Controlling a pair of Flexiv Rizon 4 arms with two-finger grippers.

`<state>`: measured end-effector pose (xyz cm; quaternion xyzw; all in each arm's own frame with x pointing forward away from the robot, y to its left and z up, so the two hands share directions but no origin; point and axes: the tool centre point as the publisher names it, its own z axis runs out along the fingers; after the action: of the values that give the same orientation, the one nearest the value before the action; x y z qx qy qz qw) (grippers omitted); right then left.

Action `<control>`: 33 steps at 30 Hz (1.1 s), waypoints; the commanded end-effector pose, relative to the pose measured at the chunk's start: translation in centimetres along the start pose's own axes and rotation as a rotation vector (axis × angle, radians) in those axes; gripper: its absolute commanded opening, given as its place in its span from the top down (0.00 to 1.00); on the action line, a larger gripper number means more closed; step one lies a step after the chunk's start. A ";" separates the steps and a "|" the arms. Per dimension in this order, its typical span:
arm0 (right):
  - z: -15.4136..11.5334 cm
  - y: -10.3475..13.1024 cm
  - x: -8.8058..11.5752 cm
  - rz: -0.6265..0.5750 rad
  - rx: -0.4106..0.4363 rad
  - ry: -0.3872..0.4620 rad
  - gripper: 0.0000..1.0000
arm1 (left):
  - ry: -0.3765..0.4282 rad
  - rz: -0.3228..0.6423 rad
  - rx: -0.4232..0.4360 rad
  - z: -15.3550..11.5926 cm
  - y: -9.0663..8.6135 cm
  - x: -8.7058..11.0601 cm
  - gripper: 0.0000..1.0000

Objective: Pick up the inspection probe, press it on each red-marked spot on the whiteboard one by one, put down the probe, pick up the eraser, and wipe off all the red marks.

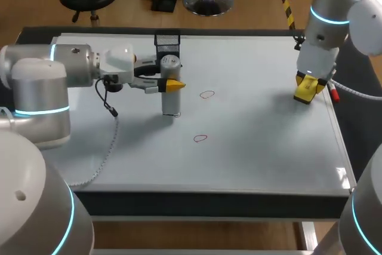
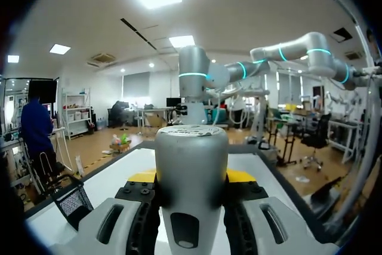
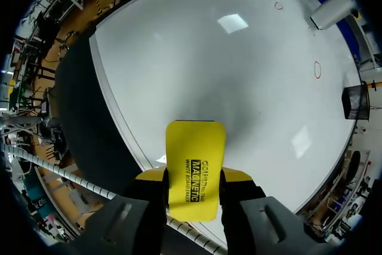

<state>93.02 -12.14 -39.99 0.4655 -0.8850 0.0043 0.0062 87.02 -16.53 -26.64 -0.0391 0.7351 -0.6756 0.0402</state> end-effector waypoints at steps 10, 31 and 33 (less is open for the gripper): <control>0.0 -0.1 0.1 -0.002 0.002 0.001 1.00 | 0.022 0.000 0.031 1.3 1.4 -1.0 1.00; 0.0 -0.1 0.1 -0.002 0.002 0.001 1.00 | 0.025 0.035 0.019 1.1 2.2 -0.7 1.00; 0.0 -0.1 0.1 -0.002 0.002 0.001 1.00 | 0.025 0.040 0.010 1.1 2.2 -0.7 1.00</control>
<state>93.02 -12.15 -39.99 0.4655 -0.8850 0.0043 0.0061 87.94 -17.35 -28.76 -0.0157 0.7314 -0.6804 0.0432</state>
